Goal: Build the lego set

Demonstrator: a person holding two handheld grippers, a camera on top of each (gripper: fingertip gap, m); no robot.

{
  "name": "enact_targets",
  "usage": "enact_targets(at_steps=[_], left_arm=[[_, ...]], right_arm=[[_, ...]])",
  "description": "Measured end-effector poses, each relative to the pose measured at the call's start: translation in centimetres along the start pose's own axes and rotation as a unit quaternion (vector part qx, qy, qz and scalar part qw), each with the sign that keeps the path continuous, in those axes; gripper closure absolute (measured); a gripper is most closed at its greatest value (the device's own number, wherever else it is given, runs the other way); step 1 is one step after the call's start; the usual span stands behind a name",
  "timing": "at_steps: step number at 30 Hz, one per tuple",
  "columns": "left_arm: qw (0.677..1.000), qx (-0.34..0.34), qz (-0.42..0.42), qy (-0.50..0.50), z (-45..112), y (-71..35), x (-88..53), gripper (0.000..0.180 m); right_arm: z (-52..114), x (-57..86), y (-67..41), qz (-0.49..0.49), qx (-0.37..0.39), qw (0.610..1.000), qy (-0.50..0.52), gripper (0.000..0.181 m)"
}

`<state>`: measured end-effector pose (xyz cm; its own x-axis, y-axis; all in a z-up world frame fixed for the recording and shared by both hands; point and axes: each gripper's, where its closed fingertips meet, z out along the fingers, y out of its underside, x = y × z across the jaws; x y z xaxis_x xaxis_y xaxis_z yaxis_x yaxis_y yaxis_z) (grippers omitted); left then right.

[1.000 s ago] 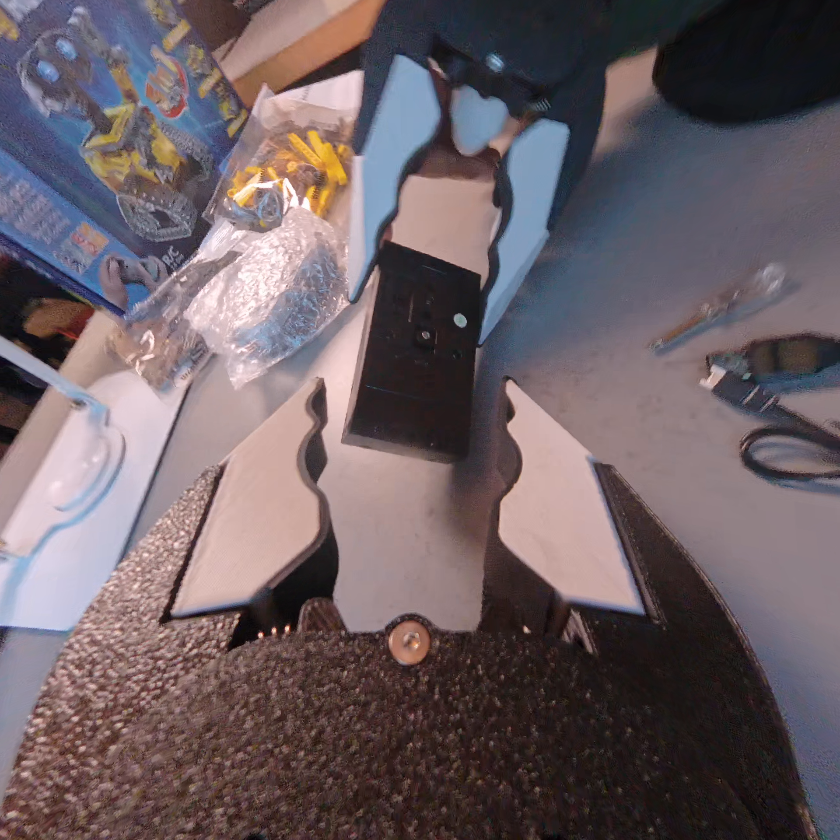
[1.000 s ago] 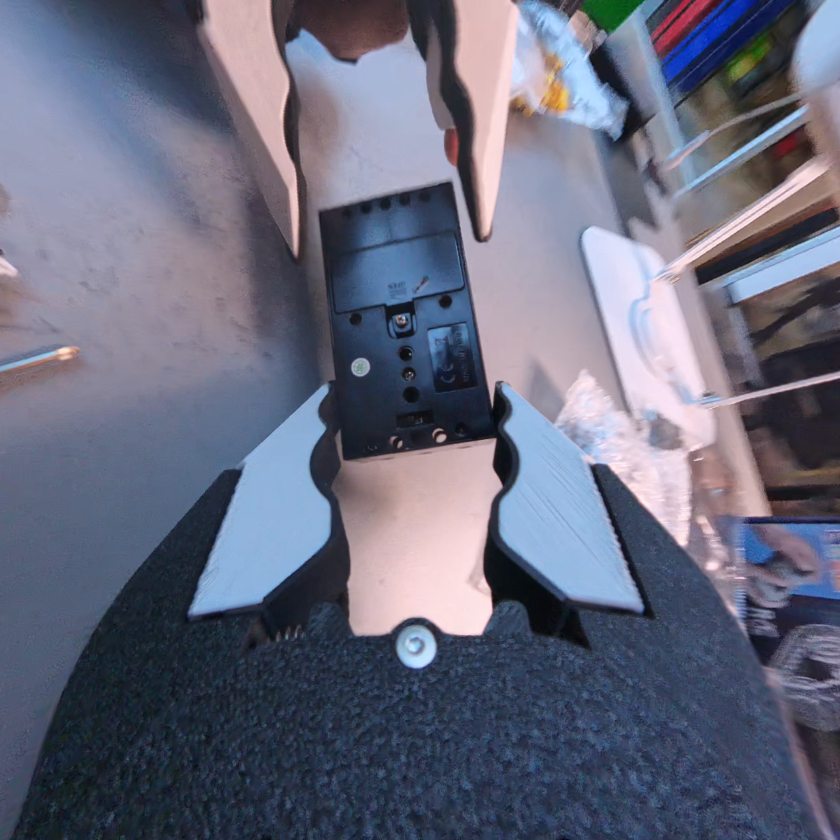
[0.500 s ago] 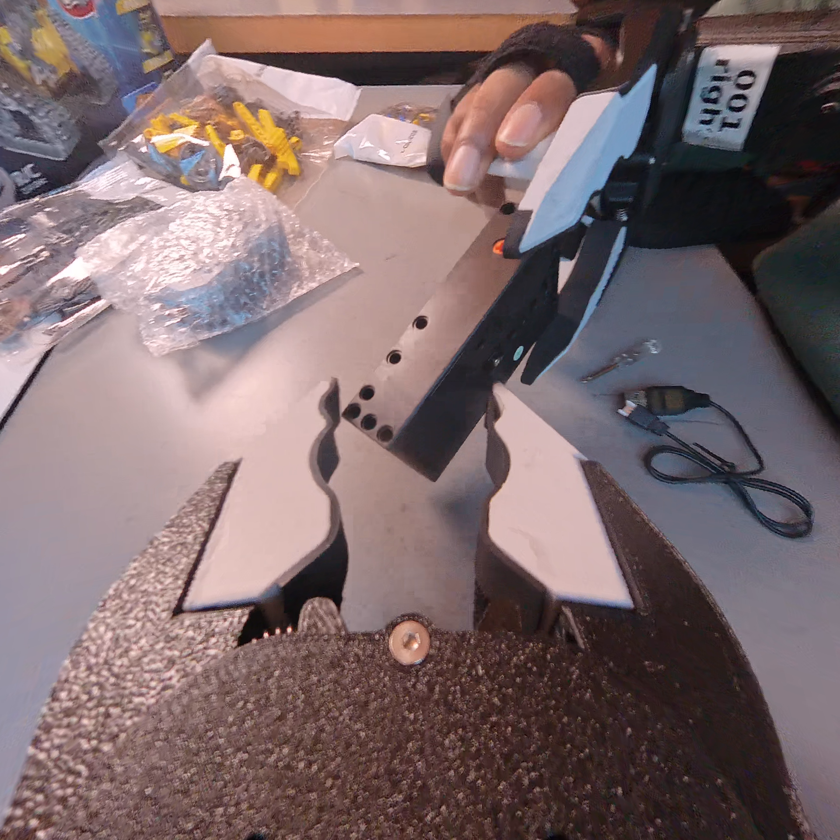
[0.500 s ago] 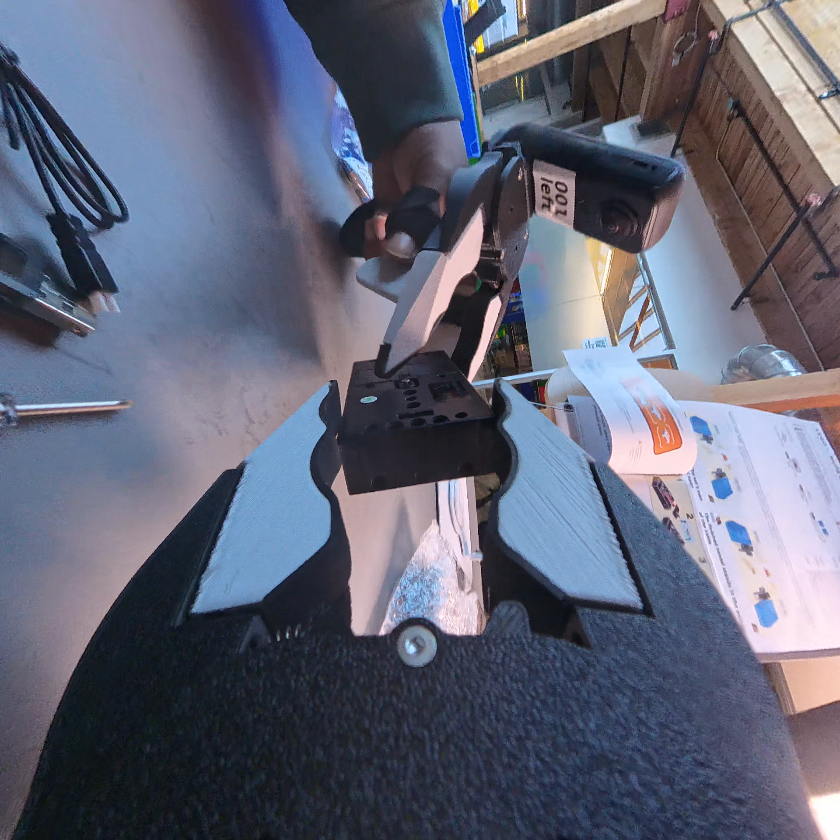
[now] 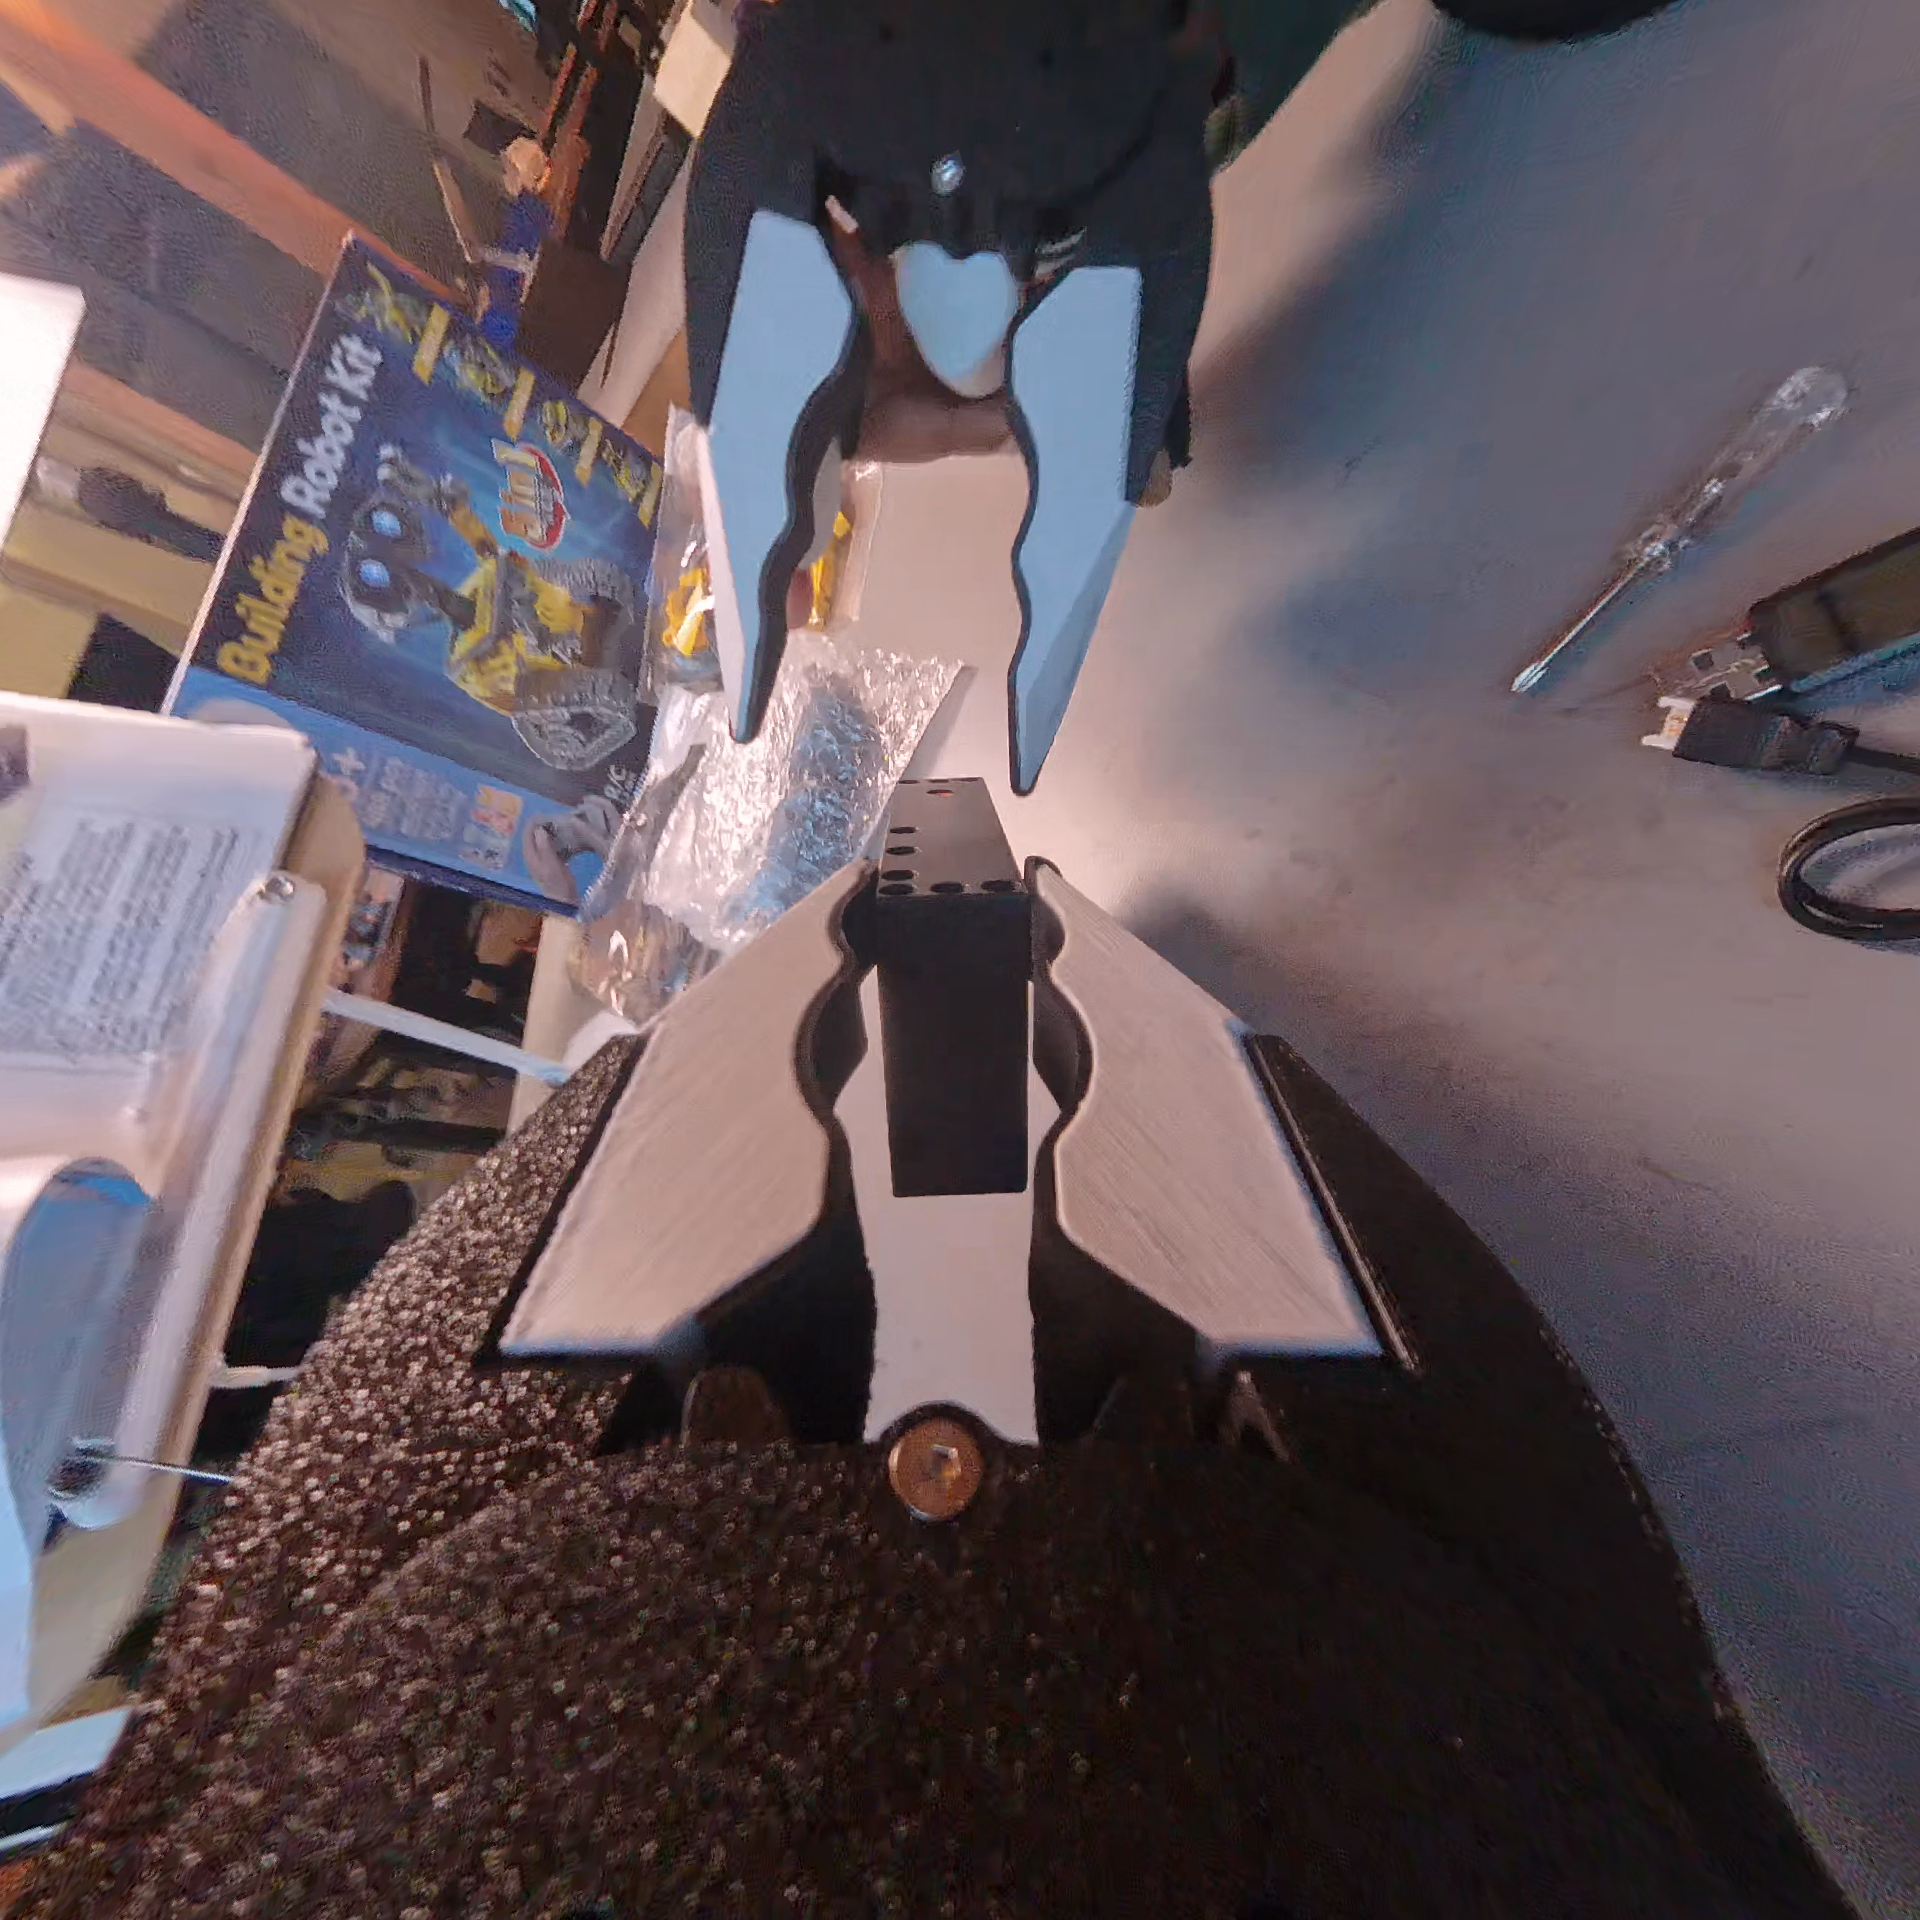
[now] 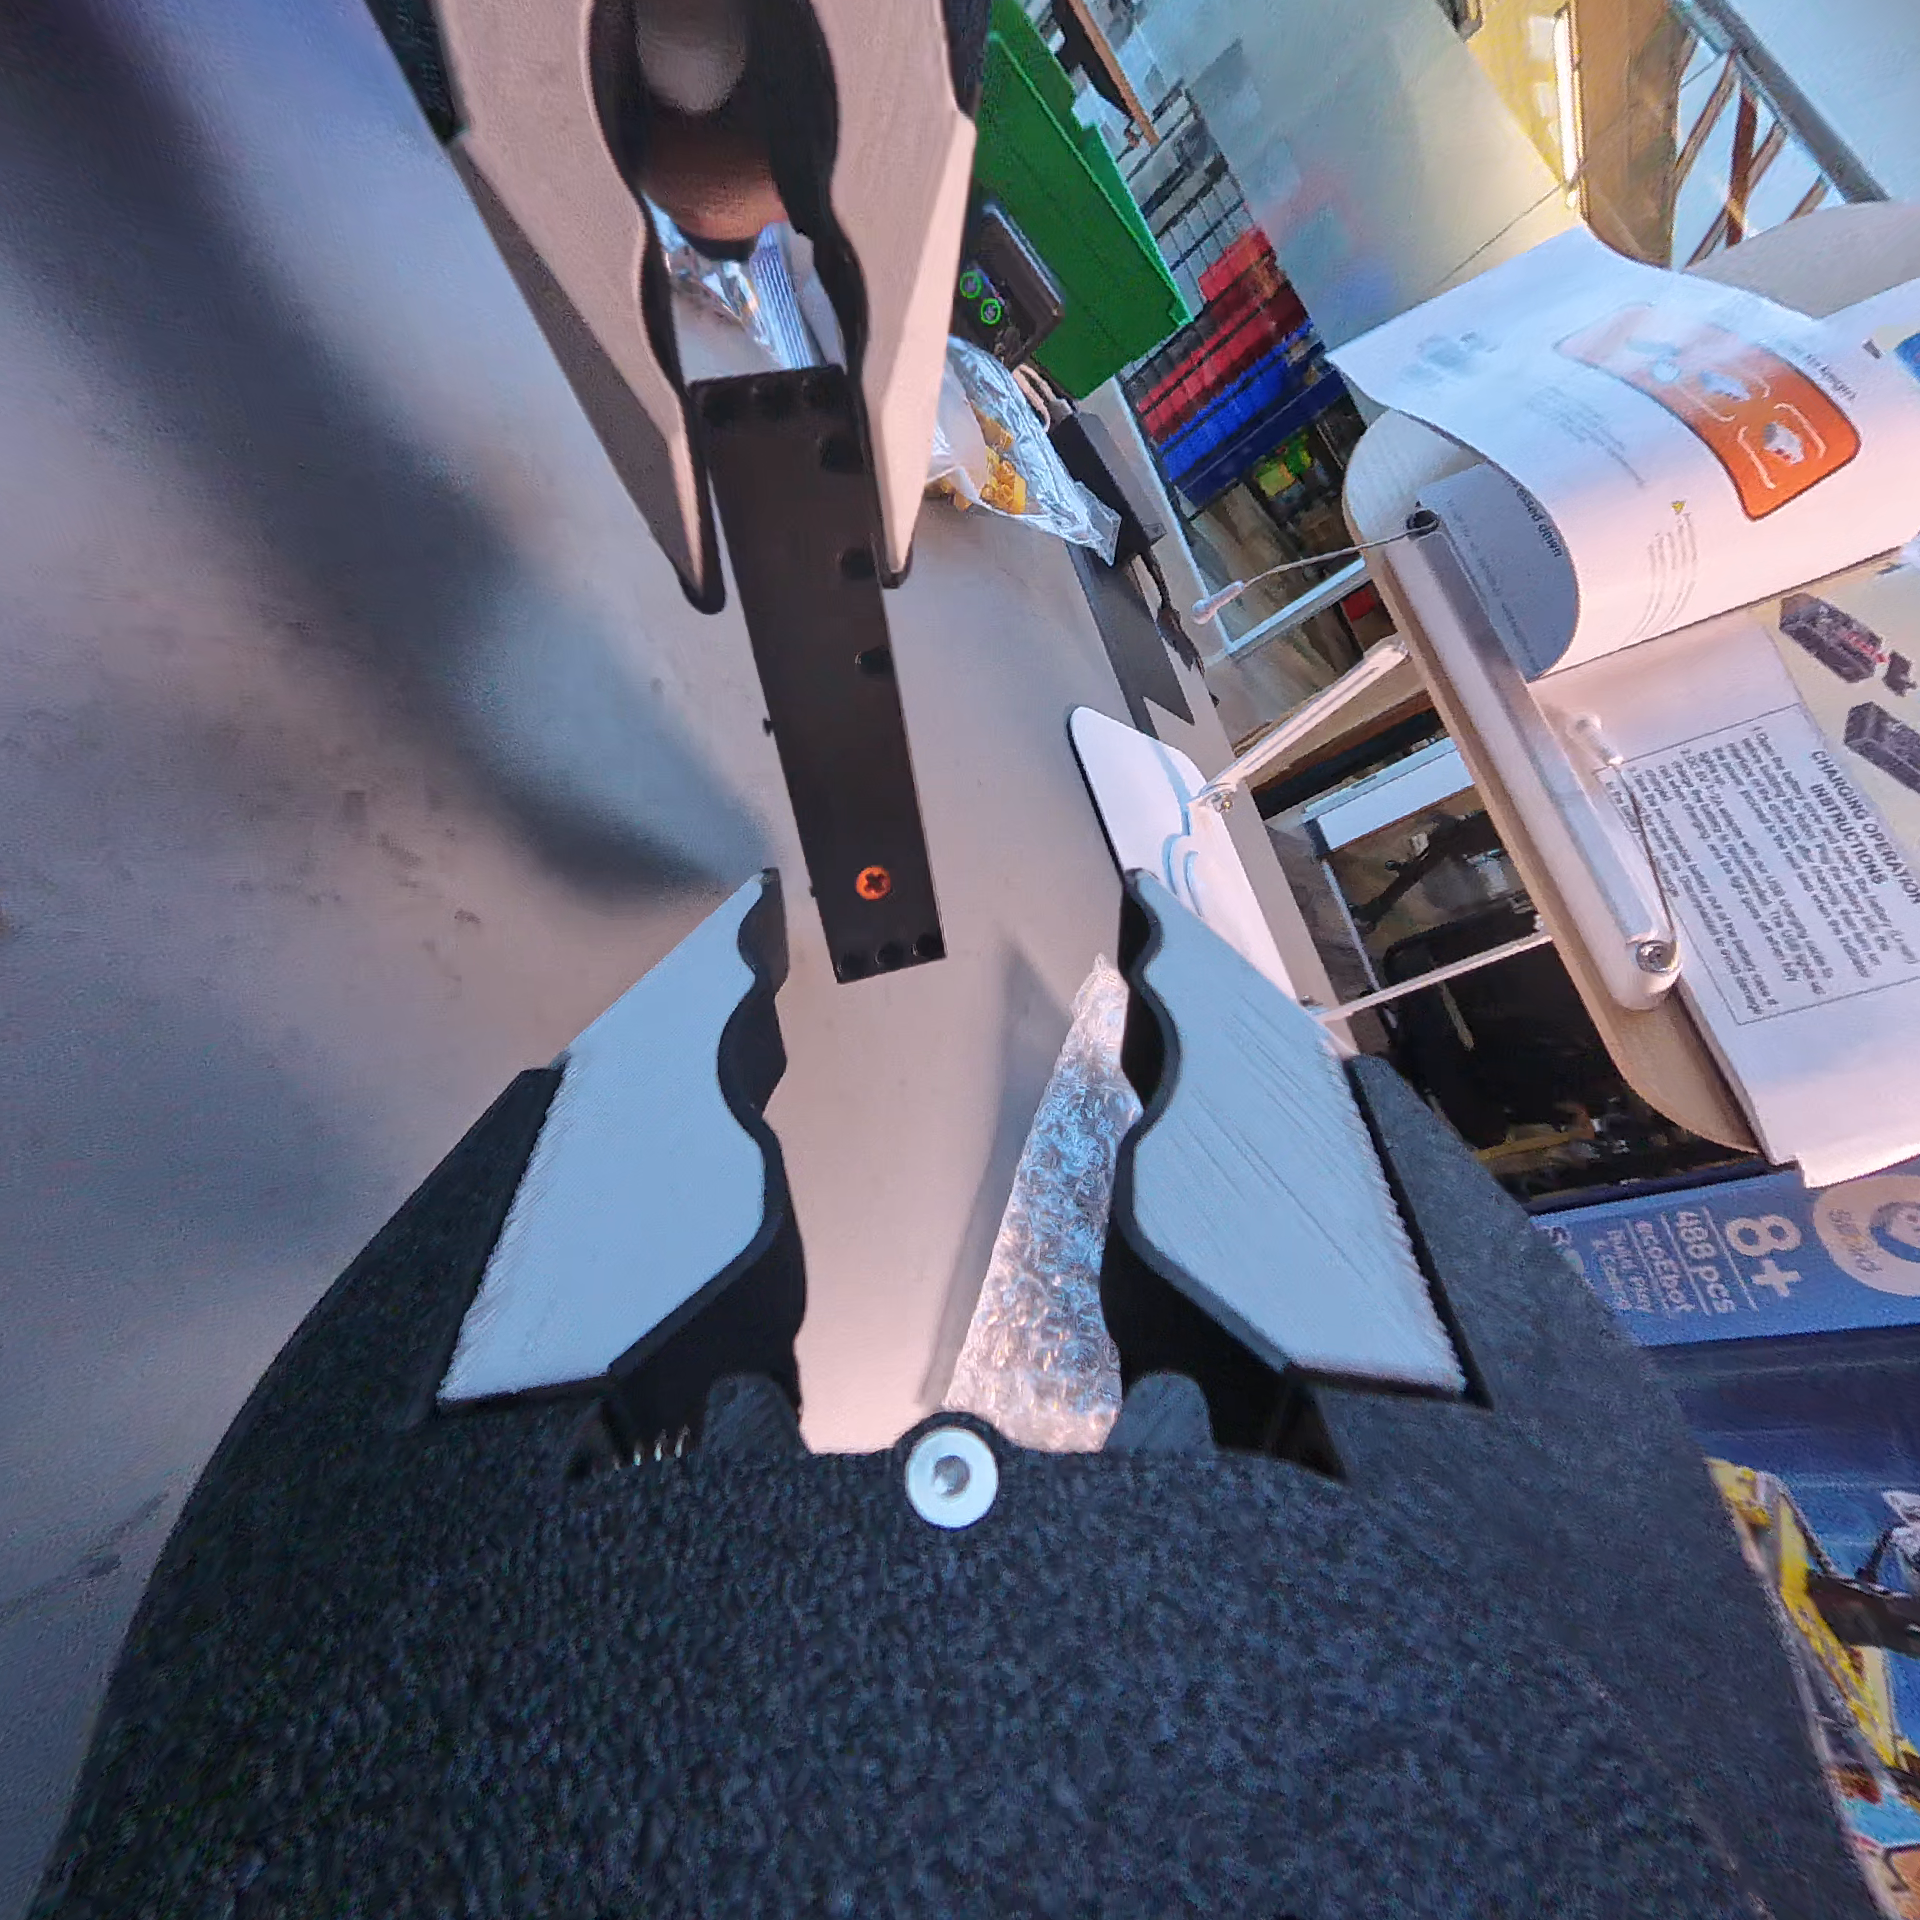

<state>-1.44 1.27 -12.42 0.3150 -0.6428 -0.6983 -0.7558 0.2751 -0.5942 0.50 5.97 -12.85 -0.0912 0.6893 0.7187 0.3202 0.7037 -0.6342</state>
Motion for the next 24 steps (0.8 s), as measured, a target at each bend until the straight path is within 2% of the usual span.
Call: enact_targets(at_steps=[3,4,5,7,10,11,14,16,18,24], left_arm=[[0.997,0.008,0.069,-0.016,0.4,-1.6,0.7,0.153],[0.996,0.012,0.081,-0.022,0.4,-2.0,0.7,0.153],[0.996,0.014,0.085,-0.026,0.4,-2.3,0.6,0.153],[0.996,0.021,0.069,-0.050,0.0,-2.2,-0.4,0.152],[0.995,0.047,0.003,-0.083,-1.1,-2.0,-2.5,0.123],[0.996,0.041,-0.005,-0.081,-1.2,-1.7,-2.7,0.119],[0.997,0.024,0.007,-0.075,-0.9,-1.0,-2.3,0.109],[0.997,0.016,0.014,-0.074,-0.7,-0.7,-2.1,0.113],[0.997,0.013,0.013,-0.074,-0.5,-0.5,-2.1,0.113],[0.997,0.008,0.005,-0.082,-0.7,0.0,-2.5,0.119]], right_arm=[[0.7,-1.2,0.8,0.001,-0.022,0.999,-0.036,0.118],[0.9,-1.4,1.0,-0.013,-0.027,0.999,-0.037,0.131],[0.9,-1.6,0.9,-0.034,-0.025,0.998,-0.037,0.153],[0.6,-0.4,0.4,-0.067,-0.017,0.998,0.006,0.154],[0.2,1.1,-0.2,-0.091,-0.024,0.995,0.046,0.155],[0.3,0.6,0.2,-0.097,-0.037,0.994,0.030,0.155],[-0.3,1.9,-0.9,-0.081,-0.005,0.994,0.075,0.156],[-0.1,1.5,-0.7,-0.087,-0.024,0.995,0.048,0.155],[0.2,1.4,-0.7,-0.114,-0.026,0.991,0.067,0.155],[0.1,1.3,-1.3,-0.082,-0.013,0.995,0.054,0.155]])
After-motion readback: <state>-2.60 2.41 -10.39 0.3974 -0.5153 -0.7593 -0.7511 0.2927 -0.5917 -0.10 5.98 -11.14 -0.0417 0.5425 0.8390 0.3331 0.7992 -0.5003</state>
